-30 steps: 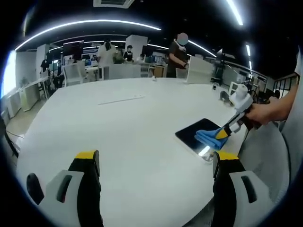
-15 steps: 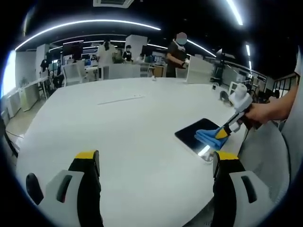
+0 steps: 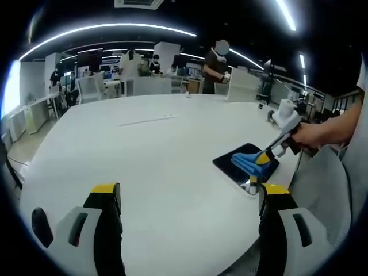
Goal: Wipe the mirror surface with the cleaning cloth until all visible marks leave the cleaned area.
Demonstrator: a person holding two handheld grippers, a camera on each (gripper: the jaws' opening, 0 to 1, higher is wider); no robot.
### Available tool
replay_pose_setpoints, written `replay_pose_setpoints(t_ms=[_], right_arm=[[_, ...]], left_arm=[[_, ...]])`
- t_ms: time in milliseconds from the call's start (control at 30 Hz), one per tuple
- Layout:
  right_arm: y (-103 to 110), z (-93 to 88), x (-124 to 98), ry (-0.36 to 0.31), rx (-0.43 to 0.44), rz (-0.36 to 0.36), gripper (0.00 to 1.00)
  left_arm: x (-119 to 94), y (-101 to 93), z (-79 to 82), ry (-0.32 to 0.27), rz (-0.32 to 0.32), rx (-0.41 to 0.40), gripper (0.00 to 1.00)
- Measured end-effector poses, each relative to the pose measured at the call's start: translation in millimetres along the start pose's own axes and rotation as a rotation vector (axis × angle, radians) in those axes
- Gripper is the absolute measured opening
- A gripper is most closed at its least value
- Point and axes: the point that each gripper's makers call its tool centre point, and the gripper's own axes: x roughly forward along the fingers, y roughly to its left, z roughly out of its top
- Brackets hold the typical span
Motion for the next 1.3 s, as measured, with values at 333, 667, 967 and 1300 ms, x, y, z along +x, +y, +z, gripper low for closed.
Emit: replay_pose_setpoints(t_ms=[333,667,967,1300], right_arm=[[-6,18.2,10,-0.003,-0.018,-0.015,0.02],[-16,35.6,25,-0.005,-0.035,-0.024,0.02],[-19,47.9,30,-0.01,-0.044,-0.034,0.02],[-14,49.3,23,-0.009,-0.051,-0.037,0.02]], left_arm=[[-6,-0.2,-0.8,0.001,0.012,0.0,0.99],[-9,-1.0,-1.5,0.006,0.017,0.002,0.99],[-11,0.3,-2.9,0.01,0.02,0.002,0.99],[-11,4.2,-2.6,0.009,0.022,0.004,0.99]])
